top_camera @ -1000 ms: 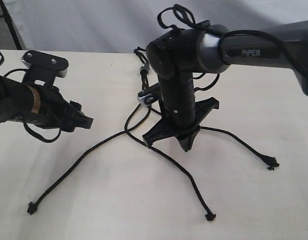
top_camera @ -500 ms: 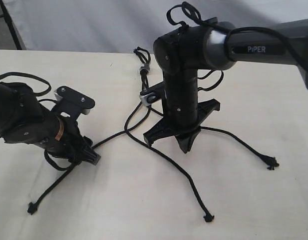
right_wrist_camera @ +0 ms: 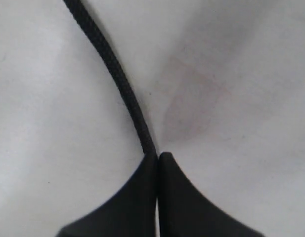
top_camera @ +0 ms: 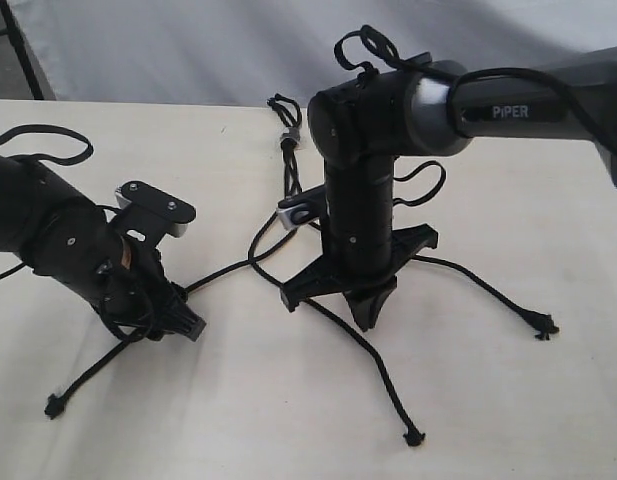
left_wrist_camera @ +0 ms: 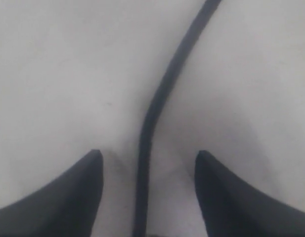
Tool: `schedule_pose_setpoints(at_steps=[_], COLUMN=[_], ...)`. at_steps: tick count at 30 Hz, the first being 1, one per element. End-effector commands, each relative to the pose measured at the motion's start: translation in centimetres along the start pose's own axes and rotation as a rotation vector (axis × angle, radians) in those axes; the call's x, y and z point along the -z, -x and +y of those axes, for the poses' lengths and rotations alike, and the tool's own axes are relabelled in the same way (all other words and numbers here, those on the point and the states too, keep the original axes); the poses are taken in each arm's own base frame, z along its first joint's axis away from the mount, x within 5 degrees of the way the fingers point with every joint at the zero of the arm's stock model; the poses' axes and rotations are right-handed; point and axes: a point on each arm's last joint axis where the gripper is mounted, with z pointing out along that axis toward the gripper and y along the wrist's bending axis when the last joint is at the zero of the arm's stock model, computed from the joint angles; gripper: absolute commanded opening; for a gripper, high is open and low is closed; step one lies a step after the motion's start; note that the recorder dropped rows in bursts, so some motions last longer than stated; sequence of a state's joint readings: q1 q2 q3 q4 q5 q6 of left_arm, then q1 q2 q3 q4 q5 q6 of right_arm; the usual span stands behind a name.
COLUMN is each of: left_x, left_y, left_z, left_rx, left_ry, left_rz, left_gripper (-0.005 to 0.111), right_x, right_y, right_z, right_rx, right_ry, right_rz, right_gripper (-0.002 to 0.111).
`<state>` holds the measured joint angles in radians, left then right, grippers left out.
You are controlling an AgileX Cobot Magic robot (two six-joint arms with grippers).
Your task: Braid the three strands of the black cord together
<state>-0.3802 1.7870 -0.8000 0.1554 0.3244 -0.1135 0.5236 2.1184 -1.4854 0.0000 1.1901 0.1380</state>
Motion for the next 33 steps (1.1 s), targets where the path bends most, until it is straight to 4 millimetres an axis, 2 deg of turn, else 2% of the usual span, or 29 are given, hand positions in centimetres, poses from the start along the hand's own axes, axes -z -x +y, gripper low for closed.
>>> schedule_pose_setpoints(at_steps=[1, 5, 7, 8, 9, 10, 11, 12, 13, 14, 19, 25, 30, 33], left_x=[-1.2, -1.3, -1.3, -1.3, -1.3, -1.3, -1.3, -1.3, -1.3, -1.3, -1.3, -1.3, -1.3, -1.3], left_y=[-0.4, -0.2, -0.2, -0.2, -0.2, -0.2, -0.2, -0.2, -0.3, -0.4, -0.4, -0.4, -0.4, -0.4], left_z=[-0.2, -0.3, -0.3, -0.3, -0.3, -0.3, -0.3, -0.3, -0.3, -0.2, -0.2, -0.2, -0.2, -0.2], left_rx=[-0.003, 0.008, 0.013, 0.013, 0.013, 0.015, 0.023, 0.034, 0.036, 0.036, 0.036, 0.036, 0.036, 0.038], left_ry=[-0.006, -0.009, -0.009, -0.008, -0.008, -0.008, -0.008, -0.007, -0.006, -0.005, -0.004, -0.005, -0.005, -0.005], left_rz=[0.054, 0.031, 0.031, 0.033, 0.035, 0.035, 0.035, 0.039, 0.047, 0.058, 0.06, 0.058, 0.058, 0.058], left_gripper=[0.034, 0.008, 0.0, 0.0, 0.0, 0.0, 0.0, 0.0, 0.0, 0.0, 0.0, 0.0, 0.0, 0.0], right_x=[0.0, 0.0, 0.0, 0.0, 0.1, 0.1, 0.1, 0.0, 0.0, 0.0, -0.6, -2.3, -3.7, -3.9], right_y=[-0.2, -0.3, -0.2, -0.2, -0.3, -0.4, -0.4, -0.5, -0.5, -0.4, 0.1, -0.2, -0.1, -0.1], right_z=[-0.1, -0.2, -0.5, -0.5, -0.7, -0.4, -0.3, -0.1, 0.0, 0.2, 0.5, 0.6, 1.0, 1.4], right_rx=[-0.024, 0.0, -0.012, -0.017, -0.026, -0.027, -0.03, -0.019, 0.003, 0.054, 0.068, 0.061, 0.074, 0.114], right_ry=[-0.01, -0.037, -0.077, -0.109, -0.151, -0.157, -0.15, -0.123, -0.108, -0.085, -0.06, -0.047, -0.017, 0.037], right_rz=[-0.007, -0.006, -0.013, -0.018, -0.017, -0.003, -0.002, 0.003, 0.002, -0.001, -0.069, -0.009, 0.038, 0.046], right_gripper=[0.0, 0.0, 0.0, 0.0, 0.009, 0.03, 0.042, 0.063, 0.069, 0.07, 0.054, 0.034, 0.033, 0.033])
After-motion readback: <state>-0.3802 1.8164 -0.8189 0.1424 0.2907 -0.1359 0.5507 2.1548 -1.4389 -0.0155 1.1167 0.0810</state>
